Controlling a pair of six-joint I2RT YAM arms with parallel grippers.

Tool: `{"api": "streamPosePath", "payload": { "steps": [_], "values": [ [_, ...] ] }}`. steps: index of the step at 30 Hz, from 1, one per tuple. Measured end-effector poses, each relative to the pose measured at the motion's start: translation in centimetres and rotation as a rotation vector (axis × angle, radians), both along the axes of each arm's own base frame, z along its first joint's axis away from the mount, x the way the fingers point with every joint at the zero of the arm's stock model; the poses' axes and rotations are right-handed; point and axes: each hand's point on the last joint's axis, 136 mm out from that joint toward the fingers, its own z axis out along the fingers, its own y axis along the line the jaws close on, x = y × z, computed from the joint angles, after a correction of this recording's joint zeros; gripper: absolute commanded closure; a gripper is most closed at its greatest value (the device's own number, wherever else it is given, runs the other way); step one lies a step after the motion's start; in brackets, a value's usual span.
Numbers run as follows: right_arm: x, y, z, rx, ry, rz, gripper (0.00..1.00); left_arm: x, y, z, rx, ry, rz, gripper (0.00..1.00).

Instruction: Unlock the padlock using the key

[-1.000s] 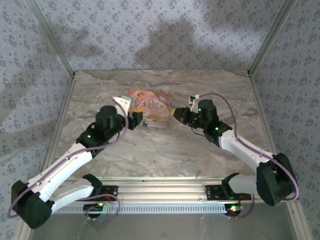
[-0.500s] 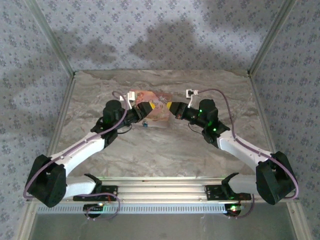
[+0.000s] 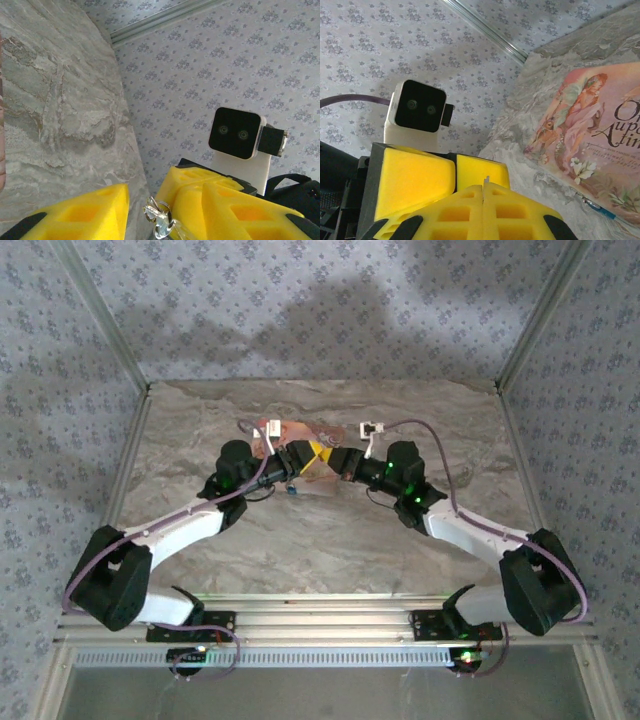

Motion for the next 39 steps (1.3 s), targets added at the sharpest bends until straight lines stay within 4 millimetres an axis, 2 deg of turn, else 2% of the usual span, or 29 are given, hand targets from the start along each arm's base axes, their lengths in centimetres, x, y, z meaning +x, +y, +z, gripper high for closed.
{"api": "streamPosePath", "payload": {
  "steps": [7,11,13,17,21,24,28,31,35,39],
  "values": [
    [-0.2,0.3,0.1,0.005,-0.005,0.009,1.00,-0.1,0.0,0.0,0.004,-0.004,-0.002,0.81],
    [-0.3,0.4,0.2,0.007,-0.009,0.012,1.00,0.1,0.3,0.0,0.014,-0.008,0.006,0.99],
    [-0.4,0.4,0.1,0.005,-0.007,0.013,1.00,-0.1,0.4,0.1,0.027,-0.022,0.005,1.00],
    [-0.8,0.3,-0.3,-0.028,0.002,0.018,0.74,-0.5,0.8,0.0,0.091,-0.057,-0.002,1.00],
    [-2.0,-1.6,-0.5,-0.137,-0.018,0.005,0.57,-0.9,2.2,0.8,0.222,-0.177,0.002,1.00],
    [-3.1,-3.7,0.9,-0.203,-0.064,0.009,0.51,-1.6,3.3,2.4,0.327,-0.324,-0.011,1.00],
    [-4.0,-5.4,3.7,-0.248,-0.147,0.057,0.47,-3.1,3.3,4.6,0.446,-0.531,-0.099,1.00],
    [-5.4,-4.7,4.5,-0.267,-0.200,0.149,0.46,-4.4,2.9,5.2,0.488,-0.625,-0.195,1.00],
    [-6.9,-3.3,3.9,-0.266,-0.218,0.263,0.45,-6.2,2.3,5.6,0.493,-0.698,-0.318,1.00],
    [-8.1,-0.7,3.2,-0.260,-0.213,0.391,0.46,-7.3,1.7,5.8,0.470,-0.725,-0.413,1.00]
  ]
}}
